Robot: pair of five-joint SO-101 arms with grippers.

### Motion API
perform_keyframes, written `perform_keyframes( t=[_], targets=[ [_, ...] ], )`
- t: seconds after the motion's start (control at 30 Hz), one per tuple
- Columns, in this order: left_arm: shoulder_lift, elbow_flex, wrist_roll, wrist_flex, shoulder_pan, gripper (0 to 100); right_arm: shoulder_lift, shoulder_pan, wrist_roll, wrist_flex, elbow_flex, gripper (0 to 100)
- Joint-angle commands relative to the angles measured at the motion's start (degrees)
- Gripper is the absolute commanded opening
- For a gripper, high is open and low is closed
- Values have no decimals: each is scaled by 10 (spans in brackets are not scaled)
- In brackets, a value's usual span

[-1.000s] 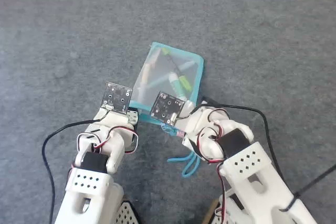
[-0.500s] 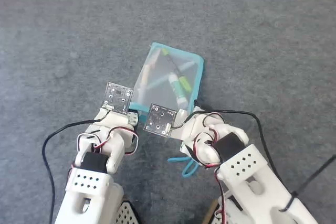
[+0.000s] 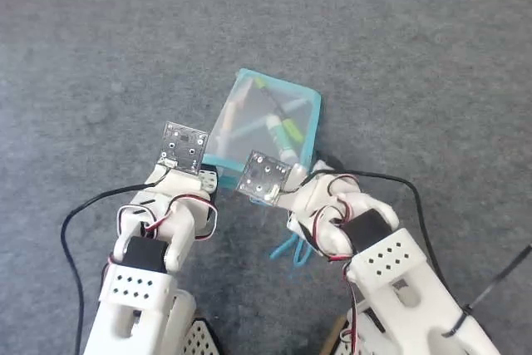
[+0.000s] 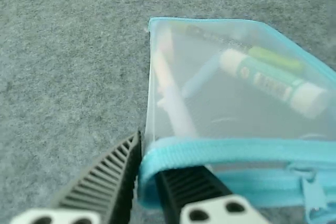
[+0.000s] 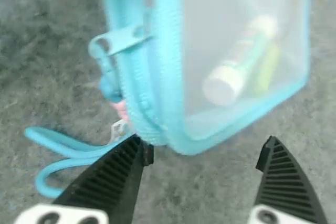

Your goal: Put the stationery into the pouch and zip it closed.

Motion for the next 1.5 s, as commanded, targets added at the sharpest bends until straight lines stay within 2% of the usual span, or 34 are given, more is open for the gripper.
perform_keyframes(
  t=[0.0, 0.2, 0.27, 0.4, 0.6, 0.77, 0.9, 1.13, 1.3, 1.47],
  targets=[
    [-11, -38, 13, 3, -2, 11, -21, 7, -10, -17, -37, 321],
    [-11, -38, 13, 3, -2, 11, -20, -5, -12, -15, -68, 314],
    [-10, -38, 13, 3, -2, 11, -13, -19, -13, -15, -73, 276],
    [-11, -38, 13, 6, -2, 11, 50, -50, -37, -27, -91, 200],
    [-11, -41, 13, 17, -2, 11, 137, -37, -46, -42, -155, 184],
    [-11, -41, 13, 16, -2, 12, 188, 17, -127, -45, -216, 0],
    [-12, -55, 16, 19, -7, 31, 231, 67, -178, -46, -267, 8],
    [-13, -109, 19, 84, -8, 211, 321, 109, -240, -39, -345, 6],
    [-13, -160, 33, 163, -3, 201, 362, 139, -256, -12, -410, 6],
    [-12, -147, 33, 156, 26, 193, 356, 127, -258, 67, -473, 7]
  ],
)
